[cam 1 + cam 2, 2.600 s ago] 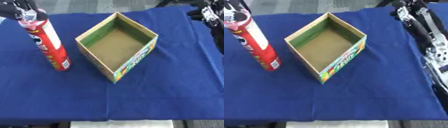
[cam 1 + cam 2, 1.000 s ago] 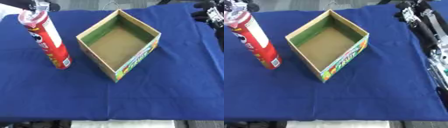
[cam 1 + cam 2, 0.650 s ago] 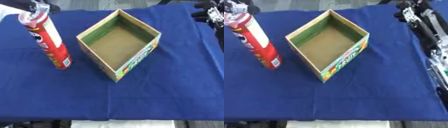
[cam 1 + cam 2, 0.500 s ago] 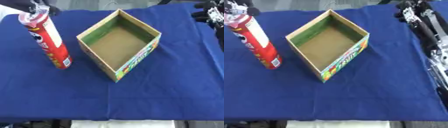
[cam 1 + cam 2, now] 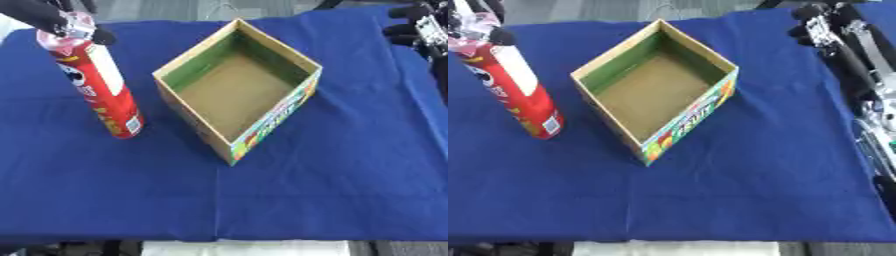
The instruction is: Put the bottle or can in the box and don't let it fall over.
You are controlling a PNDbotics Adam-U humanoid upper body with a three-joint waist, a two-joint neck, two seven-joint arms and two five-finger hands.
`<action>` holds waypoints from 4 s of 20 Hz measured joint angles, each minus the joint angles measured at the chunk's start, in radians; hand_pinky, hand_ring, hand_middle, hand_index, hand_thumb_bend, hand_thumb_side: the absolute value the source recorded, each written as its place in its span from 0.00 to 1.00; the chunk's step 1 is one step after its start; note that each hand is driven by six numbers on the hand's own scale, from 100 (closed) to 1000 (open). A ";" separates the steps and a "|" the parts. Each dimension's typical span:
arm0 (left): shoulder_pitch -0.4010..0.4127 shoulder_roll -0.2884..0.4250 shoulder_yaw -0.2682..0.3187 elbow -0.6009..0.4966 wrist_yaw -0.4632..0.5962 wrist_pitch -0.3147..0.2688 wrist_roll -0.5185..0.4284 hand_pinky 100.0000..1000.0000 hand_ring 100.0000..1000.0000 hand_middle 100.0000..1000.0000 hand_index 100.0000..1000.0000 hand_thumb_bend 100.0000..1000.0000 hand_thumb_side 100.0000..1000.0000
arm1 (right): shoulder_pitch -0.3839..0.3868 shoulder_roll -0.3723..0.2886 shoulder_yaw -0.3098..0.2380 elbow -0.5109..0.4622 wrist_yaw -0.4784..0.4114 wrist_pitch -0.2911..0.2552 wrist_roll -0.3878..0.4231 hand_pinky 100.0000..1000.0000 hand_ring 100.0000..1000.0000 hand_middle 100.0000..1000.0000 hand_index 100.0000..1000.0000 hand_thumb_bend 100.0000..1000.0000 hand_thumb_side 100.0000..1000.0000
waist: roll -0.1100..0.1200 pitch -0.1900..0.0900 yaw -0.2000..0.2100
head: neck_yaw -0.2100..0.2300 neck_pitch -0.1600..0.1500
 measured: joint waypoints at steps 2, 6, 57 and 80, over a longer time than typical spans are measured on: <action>0.000 0.000 0.000 0.001 -0.007 -0.005 -0.003 0.55 0.73 0.89 0.81 0.66 0.83 | 0.000 0.000 0.000 0.000 0.000 0.000 0.000 0.82 0.74 0.76 0.99 0.00 0.71 | 0.000 0.000 0.000 | 0.001 0.000; 0.000 0.000 0.000 0.007 -0.008 -0.009 -0.008 0.45 0.66 0.88 0.81 0.66 0.80 | 0.000 0.000 0.000 0.000 0.000 0.000 0.000 0.82 0.74 0.76 0.99 0.00 0.72 | 0.000 0.000 -0.001 | 0.004 -0.001; -0.001 -0.008 -0.004 -0.016 -0.018 -0.025 -0.074 0.43 0.54 0.83 0.80 0.86 0.51 | 0.008 0.001 0.000 0.000 0.000 0.000 0.008 0.82 0.74 0.76 0.99 0.00 0.73 | -0.004 0.006 0.000 | 0.034 -0.004; 0.014 -0.007 -0.014 0.031 0.044 -0.034 -0.075 0.39 0.51 0.79 0.78 0.61 0.16 | 0.008 0.008 0.000 0.000 -0.001 -0.001 0.008 0.82 0.74 0.76 0.99 0.00 0.75 | -0.005 0.006 -0.006 | 0.034 -0.010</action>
